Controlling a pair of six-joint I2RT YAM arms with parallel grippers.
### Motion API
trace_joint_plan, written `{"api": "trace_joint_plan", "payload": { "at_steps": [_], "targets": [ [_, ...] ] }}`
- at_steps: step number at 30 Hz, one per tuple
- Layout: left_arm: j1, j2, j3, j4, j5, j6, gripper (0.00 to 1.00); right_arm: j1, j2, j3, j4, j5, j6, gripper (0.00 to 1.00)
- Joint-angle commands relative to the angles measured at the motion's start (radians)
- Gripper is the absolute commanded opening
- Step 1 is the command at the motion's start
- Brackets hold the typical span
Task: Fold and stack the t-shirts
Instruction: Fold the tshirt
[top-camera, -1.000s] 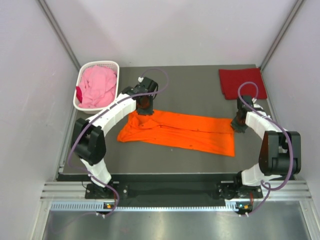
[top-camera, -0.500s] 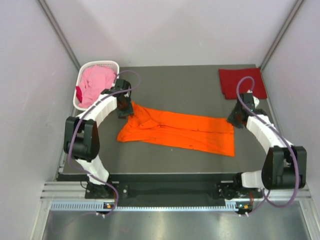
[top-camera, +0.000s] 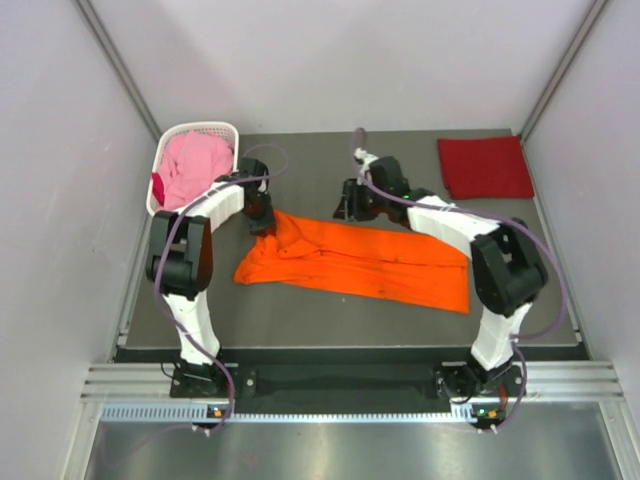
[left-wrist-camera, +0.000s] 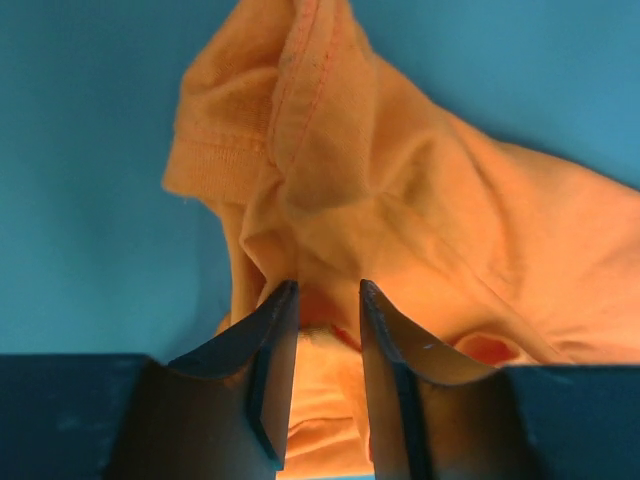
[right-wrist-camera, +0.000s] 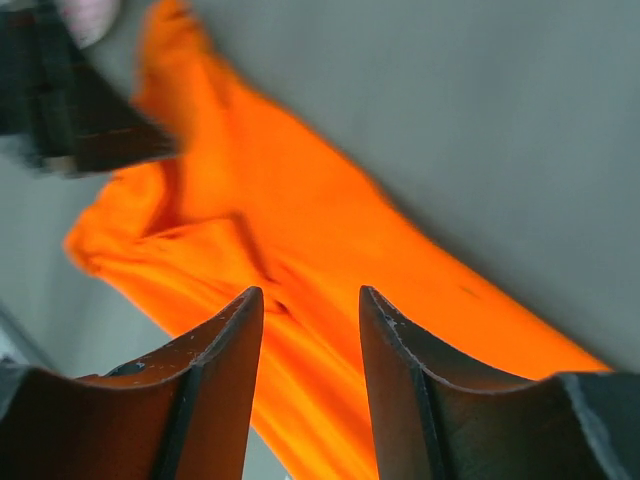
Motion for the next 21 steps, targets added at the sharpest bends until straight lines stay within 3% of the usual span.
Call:
{"api": "trace_joint_plan", "payload": {
  "at_steps": [1,5,12,21],
  "targets": [
    [0.005,0.025,0.038,0.017,0.012,0.022,0.34,0.071,0.108,0.149,0.131,-0.142,-0.044,0.44],
    [0.005,0.014,0.027,-0.012,0.015,0.026,0.27,0.120,0.212,0.227,0.205,-0.235,-0.047,0.47],
    [0.003,-0.113,-0.054,-0.048,0.012,-0.007,0.11,0.145,0.344,0.325,0.181,-0.308,-0.091,0.54],
    [-0.006,-0.259,-0.209,-0.043,0.004,-0.030,0.11,0.173,0.381,0.319,0.162,-0.318,-0.136,0.52]
  ]
}}
